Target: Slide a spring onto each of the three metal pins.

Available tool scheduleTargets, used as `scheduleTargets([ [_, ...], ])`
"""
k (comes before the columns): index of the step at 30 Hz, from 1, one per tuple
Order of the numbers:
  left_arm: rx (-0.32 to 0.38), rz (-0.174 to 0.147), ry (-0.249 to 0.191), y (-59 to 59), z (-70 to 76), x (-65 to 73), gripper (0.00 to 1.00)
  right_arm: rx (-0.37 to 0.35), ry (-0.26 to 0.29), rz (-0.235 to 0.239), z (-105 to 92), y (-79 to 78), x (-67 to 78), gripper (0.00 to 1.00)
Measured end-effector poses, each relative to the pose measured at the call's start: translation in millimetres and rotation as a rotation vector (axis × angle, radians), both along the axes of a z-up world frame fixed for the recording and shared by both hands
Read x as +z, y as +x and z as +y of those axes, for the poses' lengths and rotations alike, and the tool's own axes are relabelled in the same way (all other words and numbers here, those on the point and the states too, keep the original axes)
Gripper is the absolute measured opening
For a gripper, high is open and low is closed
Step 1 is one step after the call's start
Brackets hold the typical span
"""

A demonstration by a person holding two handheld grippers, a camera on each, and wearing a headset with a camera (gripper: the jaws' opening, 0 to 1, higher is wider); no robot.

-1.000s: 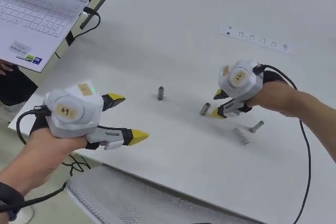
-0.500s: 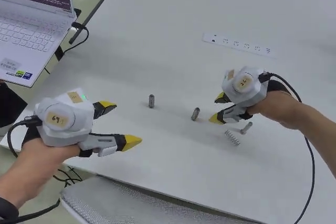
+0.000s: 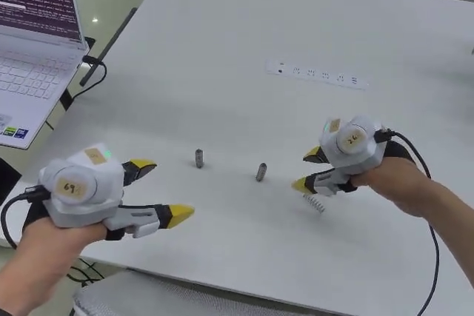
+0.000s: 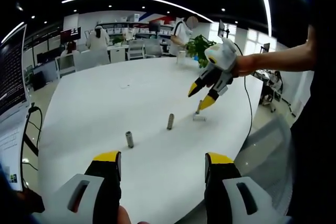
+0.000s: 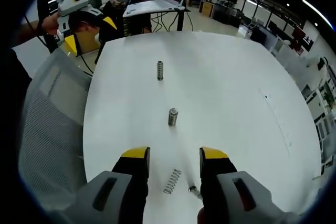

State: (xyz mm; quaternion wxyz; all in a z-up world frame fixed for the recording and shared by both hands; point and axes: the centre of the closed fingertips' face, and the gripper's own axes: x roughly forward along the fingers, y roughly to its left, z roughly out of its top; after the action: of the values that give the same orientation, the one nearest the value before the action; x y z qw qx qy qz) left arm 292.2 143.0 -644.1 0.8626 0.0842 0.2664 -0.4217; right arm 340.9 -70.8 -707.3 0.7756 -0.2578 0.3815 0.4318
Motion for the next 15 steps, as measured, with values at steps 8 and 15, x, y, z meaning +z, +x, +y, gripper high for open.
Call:
scheduleTargets([
  [8, -0.001, -0.003, 0.000, 2.5, -3.9, 3.8, 0.60, -0.080, 0.064, -0.024, -10.6, -10.8, 11.0, 0.38],
  [15, -0.021, -0.010, 0.003, 5.1, -12.8, 7.6, 0.60, -0.131, 0.090, -0.029, -27.1, -21.3, 11.2, 0.38],
])
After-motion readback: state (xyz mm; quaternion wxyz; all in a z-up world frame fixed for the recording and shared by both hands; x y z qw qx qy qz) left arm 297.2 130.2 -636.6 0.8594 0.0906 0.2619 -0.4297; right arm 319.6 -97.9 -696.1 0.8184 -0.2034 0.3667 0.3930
